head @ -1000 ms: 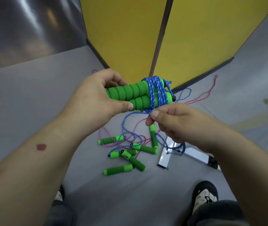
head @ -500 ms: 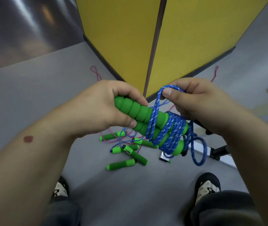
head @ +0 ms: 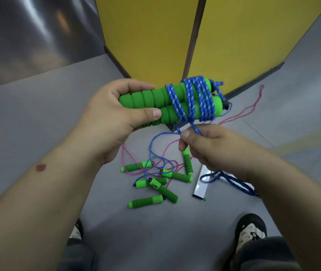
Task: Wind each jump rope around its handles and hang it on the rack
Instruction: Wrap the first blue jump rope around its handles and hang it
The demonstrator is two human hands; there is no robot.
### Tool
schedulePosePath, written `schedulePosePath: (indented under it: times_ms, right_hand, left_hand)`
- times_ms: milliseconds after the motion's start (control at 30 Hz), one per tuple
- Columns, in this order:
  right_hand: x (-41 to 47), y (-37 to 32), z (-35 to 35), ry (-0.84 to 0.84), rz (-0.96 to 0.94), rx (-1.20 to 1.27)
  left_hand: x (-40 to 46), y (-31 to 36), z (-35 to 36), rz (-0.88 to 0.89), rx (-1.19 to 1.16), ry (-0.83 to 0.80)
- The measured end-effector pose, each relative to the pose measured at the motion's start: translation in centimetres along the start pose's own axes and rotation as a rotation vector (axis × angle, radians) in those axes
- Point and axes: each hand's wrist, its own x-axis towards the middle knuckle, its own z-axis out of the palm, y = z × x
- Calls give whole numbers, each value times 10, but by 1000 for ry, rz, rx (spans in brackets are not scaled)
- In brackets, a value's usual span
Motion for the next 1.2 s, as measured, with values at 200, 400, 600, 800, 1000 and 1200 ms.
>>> schedulePosePath:
  times_ms: [200,400,600,800,1000,1200]
  right_hand:
    - [-14,-20,3,-20,-125,-382]
    - [-24,-31,-11,7,-276,-356]
    - [-23,-27,-26,119,-363,-275]
    - [-19,-24,-23,205,-420,-7]
    - [-11,-20,-8,183,-394,396]
    - [-8,-19,-3,118,-338,609]
  left_hand:
    - [-2,-7,7,171,564,165]
    - [-10,-5,14,185,789,44]
    - [-7,-6,14,126,704,-246]
    - [-10,-2,13,60,311,-460]
    - [-18,5,13,-77,-103,-562]
    - [-21,1,26,-46,-124,-404]
